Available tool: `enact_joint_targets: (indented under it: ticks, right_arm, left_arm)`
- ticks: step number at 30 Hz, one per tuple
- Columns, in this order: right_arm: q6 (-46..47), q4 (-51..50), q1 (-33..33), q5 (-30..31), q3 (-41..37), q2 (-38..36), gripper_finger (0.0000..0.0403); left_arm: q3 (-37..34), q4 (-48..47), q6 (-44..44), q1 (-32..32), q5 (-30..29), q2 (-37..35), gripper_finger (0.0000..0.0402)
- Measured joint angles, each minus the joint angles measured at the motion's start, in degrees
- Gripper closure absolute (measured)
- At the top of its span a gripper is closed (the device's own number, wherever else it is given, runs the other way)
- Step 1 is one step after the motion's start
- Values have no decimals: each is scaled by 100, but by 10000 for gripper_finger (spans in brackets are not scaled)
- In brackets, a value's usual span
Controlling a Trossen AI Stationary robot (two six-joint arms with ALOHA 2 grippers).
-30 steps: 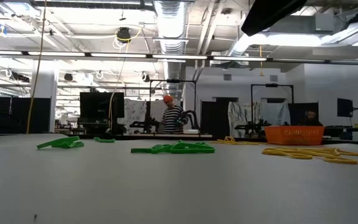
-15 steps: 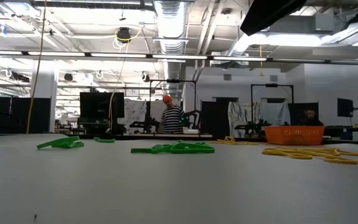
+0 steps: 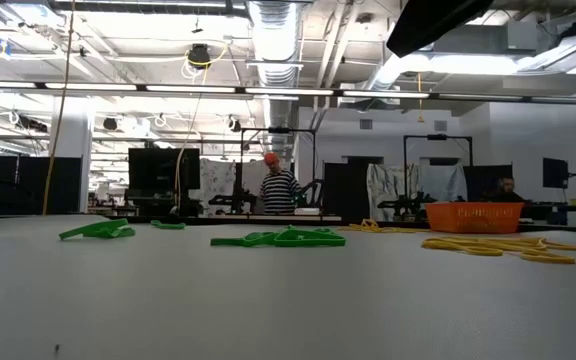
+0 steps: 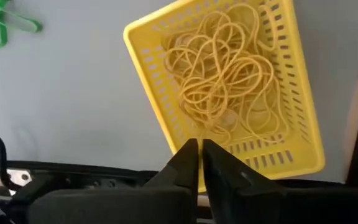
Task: Sort rubber bands into baskets
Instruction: Put the yellow rubber band into the yellow bin
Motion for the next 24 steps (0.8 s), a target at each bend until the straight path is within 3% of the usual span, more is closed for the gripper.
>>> enact_joint_targets:
  ticks: [11, 14, 20, 24]
  right_arm:
    - [-4, -6, 0, 0, 0, 0, 207]
    - [-132, 166, -22, 7, -114, -5, 207]
    - [-598, 1356, -570, -249, -1089, -1, 207]
    - [-809, 2159, -1179, -592, -1691, 4, 207]
  left_arm:
    - [0, 307, 347, 59, -502, -3, 200]
    - [0, 313, 695, 148, -1347, -4, 175]
    - [0, 503, 1339, 565, -3987, -5, 170]
    - [-23, 1135, 2115, 1073, -4868, -7, 172]
